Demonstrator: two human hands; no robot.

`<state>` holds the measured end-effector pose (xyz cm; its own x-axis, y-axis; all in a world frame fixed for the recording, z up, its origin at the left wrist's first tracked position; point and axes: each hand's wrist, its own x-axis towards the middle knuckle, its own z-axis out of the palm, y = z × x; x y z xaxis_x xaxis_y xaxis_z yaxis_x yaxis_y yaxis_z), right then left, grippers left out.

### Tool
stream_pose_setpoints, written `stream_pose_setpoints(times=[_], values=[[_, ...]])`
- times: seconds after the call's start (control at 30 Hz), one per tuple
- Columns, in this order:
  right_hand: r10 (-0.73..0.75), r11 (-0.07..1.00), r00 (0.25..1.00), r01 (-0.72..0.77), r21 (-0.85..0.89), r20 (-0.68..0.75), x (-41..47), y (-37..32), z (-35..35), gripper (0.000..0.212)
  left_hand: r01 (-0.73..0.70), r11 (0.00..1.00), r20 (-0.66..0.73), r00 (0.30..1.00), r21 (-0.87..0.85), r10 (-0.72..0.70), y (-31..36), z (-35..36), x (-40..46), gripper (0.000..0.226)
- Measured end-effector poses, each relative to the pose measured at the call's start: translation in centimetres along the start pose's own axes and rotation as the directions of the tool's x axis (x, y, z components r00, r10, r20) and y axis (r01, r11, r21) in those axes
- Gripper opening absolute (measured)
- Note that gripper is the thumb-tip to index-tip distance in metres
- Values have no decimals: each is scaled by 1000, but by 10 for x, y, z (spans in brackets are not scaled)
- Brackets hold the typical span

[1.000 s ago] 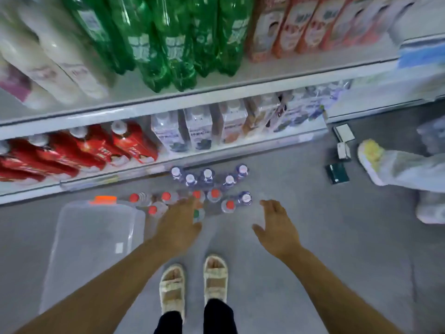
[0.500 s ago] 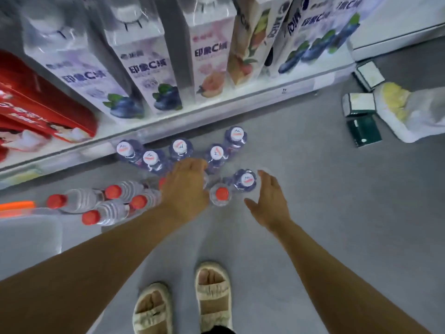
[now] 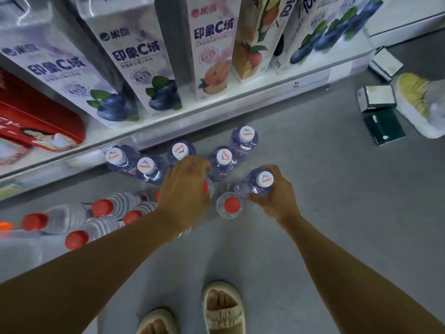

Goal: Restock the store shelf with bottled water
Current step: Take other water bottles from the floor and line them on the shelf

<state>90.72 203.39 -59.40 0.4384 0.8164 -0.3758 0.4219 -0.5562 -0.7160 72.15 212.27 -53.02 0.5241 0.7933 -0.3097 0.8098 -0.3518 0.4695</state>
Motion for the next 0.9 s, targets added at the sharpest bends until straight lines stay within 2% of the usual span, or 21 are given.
stream_pose_setpoints(times=[0.17, 0.33, 0.57, 0.7, 0.8, 0.83, 0.9], values=[[4, 1000, 999, -3, 16, -49, -13, -40, -42, 51, 13, 1000, 23, 1000, -28, -12, 16, -31, -9, 47], [-37, 999, 996, 39, 20, -80, -36, -117, -115, 37, 45, 989, 70, 997, -140, -35, 53, -95, -28, 50], [-43, 990, 988, 62, 128, -151, -72, -255, -203, 48, 76, 961, 110, 993, -267, -49, 111, -214, -71, 75], [-57, 986, 991, 75, 149, -122, -99, -341, -241, 27, 44, 941, 50, 998, -335, -29, 134, -288, -98, 75], [-94, 976, 991, 110, 189, -92, -121, -404, -261, 21, 31, 916, 19, 999, -399, -25, 146, -340, -124, 76], [-103, 975, 991, 117, 189, -84, -129, -425, -265, 21, 31, 907, 18, 1000, -421, -25, 149, -356, -134, 76], [-133, 973, 989, 141, 180, -58, -145, -467, -274, 39, 36, 890, 16, 999, -454, -32, 157, -388, -155, 76]])
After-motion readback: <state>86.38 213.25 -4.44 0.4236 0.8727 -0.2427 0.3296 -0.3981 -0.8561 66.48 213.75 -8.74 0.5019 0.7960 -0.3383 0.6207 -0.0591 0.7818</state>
